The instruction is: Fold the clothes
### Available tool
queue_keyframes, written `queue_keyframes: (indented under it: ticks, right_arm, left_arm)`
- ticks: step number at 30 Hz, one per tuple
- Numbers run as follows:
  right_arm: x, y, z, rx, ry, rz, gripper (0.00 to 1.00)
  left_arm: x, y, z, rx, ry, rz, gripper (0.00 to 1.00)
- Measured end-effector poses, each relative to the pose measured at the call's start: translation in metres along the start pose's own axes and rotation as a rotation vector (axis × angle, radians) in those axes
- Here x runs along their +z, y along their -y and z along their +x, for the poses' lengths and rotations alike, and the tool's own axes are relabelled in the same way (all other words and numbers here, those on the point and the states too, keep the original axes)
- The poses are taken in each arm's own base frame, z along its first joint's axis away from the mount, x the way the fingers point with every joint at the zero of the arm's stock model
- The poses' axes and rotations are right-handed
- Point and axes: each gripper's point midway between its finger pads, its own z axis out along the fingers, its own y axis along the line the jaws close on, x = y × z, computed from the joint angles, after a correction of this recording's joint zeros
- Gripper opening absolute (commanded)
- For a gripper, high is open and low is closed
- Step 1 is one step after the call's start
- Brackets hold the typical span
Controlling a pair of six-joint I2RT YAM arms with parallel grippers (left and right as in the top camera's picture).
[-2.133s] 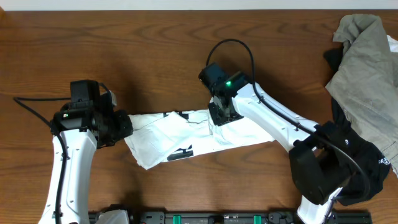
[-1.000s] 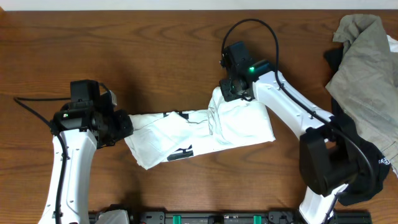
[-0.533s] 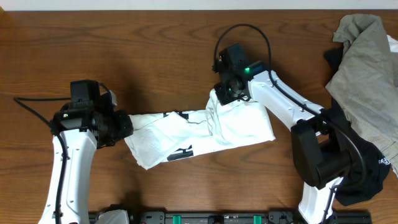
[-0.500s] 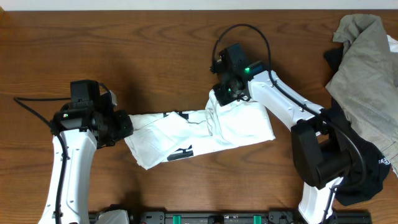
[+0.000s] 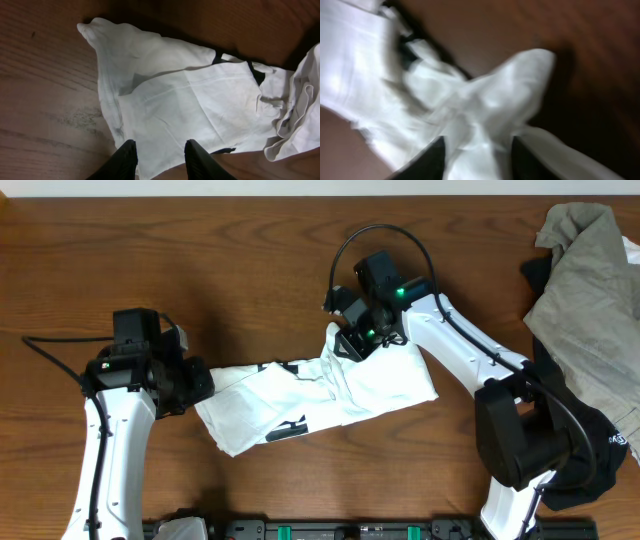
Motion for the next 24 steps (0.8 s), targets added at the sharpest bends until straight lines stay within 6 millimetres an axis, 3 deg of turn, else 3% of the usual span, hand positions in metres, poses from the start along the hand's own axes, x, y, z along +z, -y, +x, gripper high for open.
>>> queue_keyframes:
  ticks: [4, 7, 13, 18, 24]
  right_arm:
    - [-0.003, 0.027, 0.005, 0.118, -0.021, 0.165, 0.47]
    - [-0.006, 0.028, 0.002, 0.147, -0.008, 0.180, 0.49]
    - [-0.014, -0.004, -0.008, 0.112, 0.023, 0.142, 0.50]
    - [-0.005, -0.038, -0.008, 0.062, -0.002, 0.176, 0.50]
    - [0.000, -0.050, -0.001, 0.071, -0.030, 0.228, 0.48]
  left_arm:
    - [0.000, 0.000, 0.000, 0.000, 0.000, 0.000, 0.35]
    - [0.000, 0.000, 0.000, 0.000, 0.000, 0.000, 0.34]
    - [0.000, 0.000, 0.000, 0.000, 0.000, 0.000, 0.34]
    - [0.000, 0.000, 0.000, 0.000, 0.000, 0.000, 0.34]
    - [0.000, 0.000, 0.000, 0.000, 0.000, 0.000, 0.35]
